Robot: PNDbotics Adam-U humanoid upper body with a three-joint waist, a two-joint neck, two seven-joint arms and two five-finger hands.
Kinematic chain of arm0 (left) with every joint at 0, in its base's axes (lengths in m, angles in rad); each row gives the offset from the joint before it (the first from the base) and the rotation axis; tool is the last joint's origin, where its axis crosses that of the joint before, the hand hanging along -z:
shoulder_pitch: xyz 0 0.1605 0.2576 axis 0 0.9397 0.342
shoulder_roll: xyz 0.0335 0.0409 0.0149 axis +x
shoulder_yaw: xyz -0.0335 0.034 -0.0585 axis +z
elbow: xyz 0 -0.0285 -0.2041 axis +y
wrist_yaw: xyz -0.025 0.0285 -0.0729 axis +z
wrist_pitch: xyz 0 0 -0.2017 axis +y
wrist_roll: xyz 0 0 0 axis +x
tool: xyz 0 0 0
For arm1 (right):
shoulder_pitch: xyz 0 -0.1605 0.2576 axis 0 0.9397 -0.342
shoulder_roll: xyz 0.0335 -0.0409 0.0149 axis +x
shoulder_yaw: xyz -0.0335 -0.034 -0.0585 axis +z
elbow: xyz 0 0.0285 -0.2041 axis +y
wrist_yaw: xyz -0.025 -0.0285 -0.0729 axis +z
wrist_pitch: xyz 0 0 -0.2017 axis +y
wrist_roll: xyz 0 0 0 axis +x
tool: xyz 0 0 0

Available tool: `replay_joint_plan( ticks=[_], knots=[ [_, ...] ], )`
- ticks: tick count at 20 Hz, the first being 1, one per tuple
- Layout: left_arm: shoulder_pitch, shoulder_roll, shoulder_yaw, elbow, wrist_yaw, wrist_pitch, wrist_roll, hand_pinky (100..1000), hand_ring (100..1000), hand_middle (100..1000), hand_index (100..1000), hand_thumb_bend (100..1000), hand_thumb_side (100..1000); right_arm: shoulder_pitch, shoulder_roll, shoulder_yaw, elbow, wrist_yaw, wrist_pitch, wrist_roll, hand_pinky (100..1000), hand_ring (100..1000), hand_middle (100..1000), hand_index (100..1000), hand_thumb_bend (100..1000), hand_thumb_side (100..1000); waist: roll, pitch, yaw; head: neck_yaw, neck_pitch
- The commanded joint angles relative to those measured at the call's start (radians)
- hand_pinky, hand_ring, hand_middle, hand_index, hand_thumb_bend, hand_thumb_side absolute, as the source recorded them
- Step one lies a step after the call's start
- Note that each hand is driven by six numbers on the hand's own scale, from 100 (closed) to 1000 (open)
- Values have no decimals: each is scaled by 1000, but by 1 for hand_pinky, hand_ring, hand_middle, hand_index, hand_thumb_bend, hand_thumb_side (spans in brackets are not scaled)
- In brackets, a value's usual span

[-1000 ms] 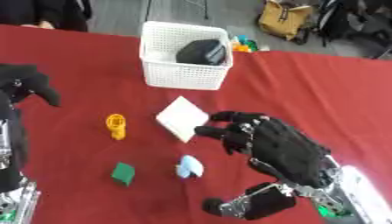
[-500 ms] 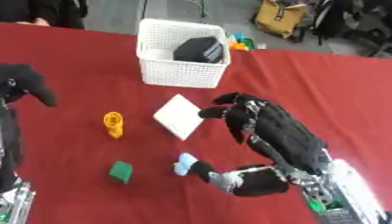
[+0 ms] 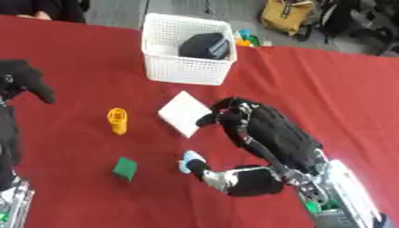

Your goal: Pick up objects on the table and place them in the box.

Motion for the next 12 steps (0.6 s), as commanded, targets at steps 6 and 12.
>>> replay_joint_plan(
  ticks=[6,12],
  knots=[
    [-15,10,-3,-20,8,-1,-6,343,437,531,714,110,889,-8,8,7,-23,-13,-16,67,430,793,225,794,443,823,20,-21,0,31,4],
    [-16,10,-4,-20,7,-1,-7,342,437,532,714,104,886,-10,10,0,-23,-19,-11,74,419,793,218,798,445,821,30,-16,-3,21,-2]
  ],
)
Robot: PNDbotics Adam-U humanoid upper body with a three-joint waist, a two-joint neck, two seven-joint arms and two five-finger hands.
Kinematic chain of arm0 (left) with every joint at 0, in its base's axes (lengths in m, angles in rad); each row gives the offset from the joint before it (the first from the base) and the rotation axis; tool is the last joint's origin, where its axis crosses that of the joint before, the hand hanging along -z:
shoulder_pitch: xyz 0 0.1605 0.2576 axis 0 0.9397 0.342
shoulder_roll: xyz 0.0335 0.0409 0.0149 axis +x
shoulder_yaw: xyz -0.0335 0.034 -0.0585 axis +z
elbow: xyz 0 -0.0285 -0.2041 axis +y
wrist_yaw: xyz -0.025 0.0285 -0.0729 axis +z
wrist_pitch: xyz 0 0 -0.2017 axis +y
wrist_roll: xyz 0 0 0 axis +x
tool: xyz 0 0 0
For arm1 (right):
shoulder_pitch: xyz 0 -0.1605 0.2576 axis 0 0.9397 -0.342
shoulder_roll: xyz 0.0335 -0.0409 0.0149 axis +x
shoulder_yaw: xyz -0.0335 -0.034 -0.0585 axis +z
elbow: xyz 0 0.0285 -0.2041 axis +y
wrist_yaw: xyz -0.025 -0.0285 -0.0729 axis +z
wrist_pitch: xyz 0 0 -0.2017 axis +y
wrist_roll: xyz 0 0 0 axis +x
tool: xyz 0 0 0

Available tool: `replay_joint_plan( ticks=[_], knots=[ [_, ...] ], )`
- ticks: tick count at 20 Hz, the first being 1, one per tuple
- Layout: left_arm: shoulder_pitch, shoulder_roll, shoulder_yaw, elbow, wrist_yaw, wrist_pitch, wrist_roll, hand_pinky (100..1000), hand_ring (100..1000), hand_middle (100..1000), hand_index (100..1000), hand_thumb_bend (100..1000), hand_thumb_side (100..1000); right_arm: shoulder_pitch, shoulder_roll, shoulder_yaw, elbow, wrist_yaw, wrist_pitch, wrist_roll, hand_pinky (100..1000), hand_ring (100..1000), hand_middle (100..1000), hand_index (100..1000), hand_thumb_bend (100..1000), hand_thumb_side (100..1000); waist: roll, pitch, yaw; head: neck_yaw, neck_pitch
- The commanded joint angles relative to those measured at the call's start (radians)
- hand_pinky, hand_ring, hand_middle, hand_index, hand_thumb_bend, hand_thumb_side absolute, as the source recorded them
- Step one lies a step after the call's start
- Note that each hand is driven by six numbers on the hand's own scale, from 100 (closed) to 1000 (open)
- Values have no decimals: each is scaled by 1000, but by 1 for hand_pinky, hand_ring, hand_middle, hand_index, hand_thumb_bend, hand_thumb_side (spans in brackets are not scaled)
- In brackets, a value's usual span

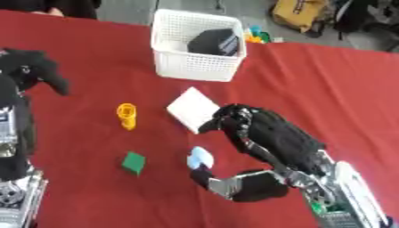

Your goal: Pick up objects on the table and place them in the box.

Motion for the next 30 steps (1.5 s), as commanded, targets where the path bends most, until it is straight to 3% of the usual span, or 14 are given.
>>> replay_joint_plan(
  ticks=[1,14,19,29,30],
  knots=[
    [-10,10,-4,-20,2,-1,-5,341,437,532,714,103,886,-10,4,-8,-23,-11,10,6,414,792,214,797,439,825,20,-14,-3,-19,-10],
    [-11,11,-7,-20,-1,-5,-9,339,436,533,714,100,880,-15,12,-17,-23,-65,71,93,375,786,182,781,402,842,38,-2,-1,-58,-23],
    [-12,11,-8,-20,-2,-5,-10,338,436,534,714,100,878,-16,14,-16,-21,-91,83,121,353,776,161,767,349,864,41,1,0,-62,-24],
    [-14,10,-10,-20,-2,-5,-12,338,436,535,714,100,878,-22,18,-12,2,-110,95,138,348,776,159,769,349,851,43,6,8,-61,-32],
    [-15,10,-10,-20,-2,-6,-12,338,436,535,714,100,877,-23,18,-11,6,-108,94,139,351,778,165,780,383,830,43,7,9,-61,-33]
  ],
)
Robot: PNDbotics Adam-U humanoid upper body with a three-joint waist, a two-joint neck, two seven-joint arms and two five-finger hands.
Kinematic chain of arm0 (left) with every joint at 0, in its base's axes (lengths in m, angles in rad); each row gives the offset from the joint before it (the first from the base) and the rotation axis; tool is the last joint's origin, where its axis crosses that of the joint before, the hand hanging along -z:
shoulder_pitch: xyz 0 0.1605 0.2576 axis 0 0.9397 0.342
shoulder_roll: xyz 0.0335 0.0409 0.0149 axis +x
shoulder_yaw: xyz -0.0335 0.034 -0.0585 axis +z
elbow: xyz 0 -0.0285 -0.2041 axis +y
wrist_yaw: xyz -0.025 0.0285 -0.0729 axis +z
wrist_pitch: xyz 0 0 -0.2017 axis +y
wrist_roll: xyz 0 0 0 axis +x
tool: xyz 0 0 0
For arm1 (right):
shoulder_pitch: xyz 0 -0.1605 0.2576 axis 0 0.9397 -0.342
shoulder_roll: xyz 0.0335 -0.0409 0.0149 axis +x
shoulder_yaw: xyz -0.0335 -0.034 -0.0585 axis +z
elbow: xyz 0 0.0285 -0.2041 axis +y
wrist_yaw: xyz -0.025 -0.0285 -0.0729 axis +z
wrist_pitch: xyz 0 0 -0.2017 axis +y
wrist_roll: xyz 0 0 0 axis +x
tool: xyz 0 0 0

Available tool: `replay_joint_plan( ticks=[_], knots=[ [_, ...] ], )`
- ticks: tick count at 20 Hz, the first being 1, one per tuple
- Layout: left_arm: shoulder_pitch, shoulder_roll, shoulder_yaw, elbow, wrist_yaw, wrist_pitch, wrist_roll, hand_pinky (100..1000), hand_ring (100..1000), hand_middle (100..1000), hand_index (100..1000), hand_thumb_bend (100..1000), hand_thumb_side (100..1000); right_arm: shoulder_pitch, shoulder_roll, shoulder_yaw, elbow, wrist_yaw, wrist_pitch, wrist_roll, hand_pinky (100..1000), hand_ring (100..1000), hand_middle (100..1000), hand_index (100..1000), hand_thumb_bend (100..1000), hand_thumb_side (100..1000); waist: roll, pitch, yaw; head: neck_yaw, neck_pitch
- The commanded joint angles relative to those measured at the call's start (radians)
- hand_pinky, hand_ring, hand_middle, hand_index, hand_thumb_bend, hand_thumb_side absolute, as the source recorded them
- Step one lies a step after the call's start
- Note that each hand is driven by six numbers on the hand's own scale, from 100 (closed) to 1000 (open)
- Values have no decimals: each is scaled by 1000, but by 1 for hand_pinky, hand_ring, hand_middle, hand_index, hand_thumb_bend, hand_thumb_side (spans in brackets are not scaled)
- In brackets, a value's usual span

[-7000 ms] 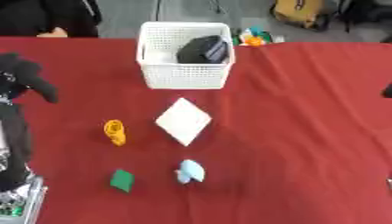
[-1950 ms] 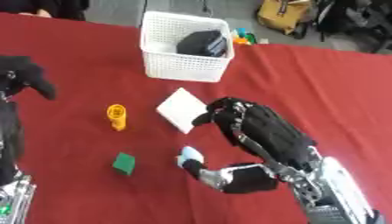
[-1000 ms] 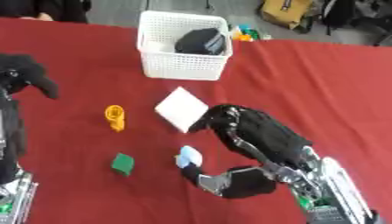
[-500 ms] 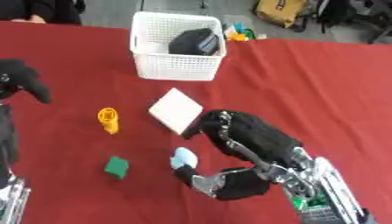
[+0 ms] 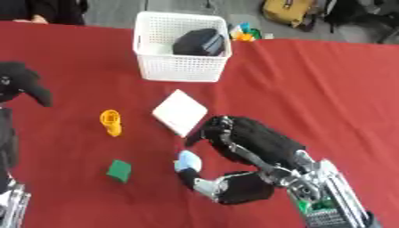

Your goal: Pick up objects on the table and place them in the box.

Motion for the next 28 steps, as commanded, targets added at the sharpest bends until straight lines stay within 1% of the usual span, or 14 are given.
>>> replay_joint_plan(
  ticks=[1,2,5,6,7,8,12,17,18,19,20,25,26,28],
  knots=[
    [-13,10,-4,-20,-1,-1,-4,338,436,535,714,100,877,-13,2,-1,2,-5,-3,3,351,778,165,780,383,830,7,-15,2,-5,-12],
    [-13,10,-4,-20,-1,-1,-5,337,436,535,714,100,877,-14,2,0,6,-2,-4,3,350,779,165,791,429,797,7,-14,2,-6,-13],
    [-14,9,-4,-20,-1,-1,-6,337,436,535,714,100,877,-15,4,0,16,9,-11,0,350,780,165,795,449,780,8,-13,3,-7,-15],
    [-14,9,-4,-20,-1,-1,-6,337,436,536,714,100,876,-16,4,1,20,14,-13,1,348,781,163,811,536,717,9,-12,3,-6,-16],
    [-14,9,-5,-20,-1,-1,-6,337,436,536,714,100,876,-16,5,1,25,18,-16,2,348,781,163,811,536,717,9,-12,3,-6,-17],
    [-15,9,-5,-20,-1,-1,-7,337,436,536,714,100,876,-17,4,1,30,24,-19,4,359,787,169,820,592,679,9,-11,3,-7,-19],
    [-15,9,-6,-20,-2,-1,-9,336,436,536,714,100,877,-19,7,-3,57,63,-37,-4,371,791,173,834,622,652,11,-7,4,-9,-23],
    [-14,9,-7,-20,-3,0,-12,336,436,537,714,100,877,-19,11,-9,78,88,-46,-21,373,791,173,830,609,659,11,-5,1,-10,-24],
    [-14,9,-7,-20,-3,0,-13,336,436,537,715,100,877,-20,11,-11,81,90,-45,-25,371,790,169,822,579,685,12,-5,1,-11,-24],
    [-14,9,-7,-20,-3,0,-13,336,436,537,715,100,877,-20,12,-14,84,91,-43,-30,371,790,169,822,579,685,12,-5,1,-11,-26],
    [-14,9,-7,-20,-3,0,-13,336,436,537,714,100,876,-21,12,-16,87,92,-42,-35,366,788,163,814,532,715,12,-4,1,-12,-27],
    [-13,8,-8,-20,-5,1,-15,335,436,538,715,100,877,-24,13,-26,96,91,-27,-65,363,786,158,812,516,722,14,-3,0,-14,-32],
    [-13,8,-8,-20,-5,1,-16,335,436,538,715,100,878,-25,13,-27,97,91,-26,-70,361,785,154,810,483,738,14,-3,0,-15,-33],
    [-12,8,-9,-20,-5,3,-17,335,436,538,715,100,879,-27,13,-33,99,91,-19,-82,360,784,152,808,471,747,14,-2,-1,-15,-37]
  ],
)
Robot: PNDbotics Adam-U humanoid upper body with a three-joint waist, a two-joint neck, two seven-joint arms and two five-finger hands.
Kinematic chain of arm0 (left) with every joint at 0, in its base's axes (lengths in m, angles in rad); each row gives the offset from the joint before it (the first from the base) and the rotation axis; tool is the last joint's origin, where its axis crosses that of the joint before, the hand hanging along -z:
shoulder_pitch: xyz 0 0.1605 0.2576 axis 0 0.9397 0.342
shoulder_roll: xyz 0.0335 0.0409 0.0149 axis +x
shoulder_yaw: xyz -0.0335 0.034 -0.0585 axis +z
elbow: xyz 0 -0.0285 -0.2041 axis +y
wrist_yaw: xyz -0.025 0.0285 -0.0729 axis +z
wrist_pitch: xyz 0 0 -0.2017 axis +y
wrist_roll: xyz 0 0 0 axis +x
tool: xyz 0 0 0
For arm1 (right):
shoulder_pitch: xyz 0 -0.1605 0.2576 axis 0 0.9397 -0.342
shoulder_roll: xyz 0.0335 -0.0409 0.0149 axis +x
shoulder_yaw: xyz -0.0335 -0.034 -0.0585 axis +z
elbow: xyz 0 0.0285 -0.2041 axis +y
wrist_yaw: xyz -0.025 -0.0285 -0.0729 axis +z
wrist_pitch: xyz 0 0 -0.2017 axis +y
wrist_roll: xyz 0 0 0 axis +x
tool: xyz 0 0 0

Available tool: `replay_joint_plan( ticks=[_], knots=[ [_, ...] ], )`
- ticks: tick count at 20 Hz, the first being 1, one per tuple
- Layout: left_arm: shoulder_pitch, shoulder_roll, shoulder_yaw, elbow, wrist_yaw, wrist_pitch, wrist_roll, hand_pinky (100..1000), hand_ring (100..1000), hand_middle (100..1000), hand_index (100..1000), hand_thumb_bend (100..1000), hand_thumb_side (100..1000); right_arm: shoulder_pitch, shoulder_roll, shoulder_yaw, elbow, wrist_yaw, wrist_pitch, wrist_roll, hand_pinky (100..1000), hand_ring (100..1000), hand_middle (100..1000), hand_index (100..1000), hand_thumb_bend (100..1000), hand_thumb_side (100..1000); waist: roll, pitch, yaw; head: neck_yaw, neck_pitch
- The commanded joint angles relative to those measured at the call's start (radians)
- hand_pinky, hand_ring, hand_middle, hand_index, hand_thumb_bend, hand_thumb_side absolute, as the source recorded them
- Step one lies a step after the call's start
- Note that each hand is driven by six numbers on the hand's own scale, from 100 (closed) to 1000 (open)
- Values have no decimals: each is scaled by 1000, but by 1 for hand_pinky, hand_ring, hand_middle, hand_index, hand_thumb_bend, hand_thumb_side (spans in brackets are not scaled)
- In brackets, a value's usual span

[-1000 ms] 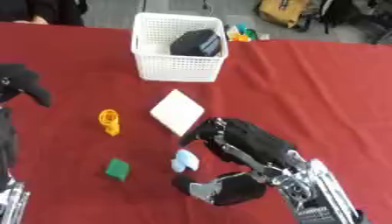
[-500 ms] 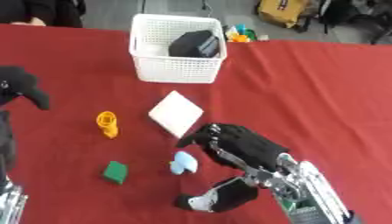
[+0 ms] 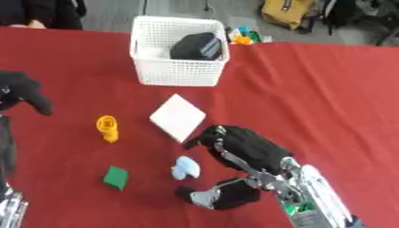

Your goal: Pick up objects on the table and place them in the box.

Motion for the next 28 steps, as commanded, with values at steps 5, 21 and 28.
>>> replay_joint_plan(
  ticks=[5,21,28],
  knots=[
    [-6,7,-4,-20,-2,3,-8,334,436,539,715,100,879,-17,1,-20,4,6,20,-36,357,781,147,803,459,754,9,-14,-2,-7,-20],
    [-8,6,-2,-20,-4,5,-7,334,436,540,715,100,878,-17,7,-1,60,37,-12,-35,373,776,151,772,444,715,8,-9,4,-7,-16],
    [-9,6,-3,-20,-5,4,-8,334,436,540,715,100,878,-17,9,1,82,58,-22,-48,378,773,150,764,453,692,8,-6,5,-8,-17]
  ],
)
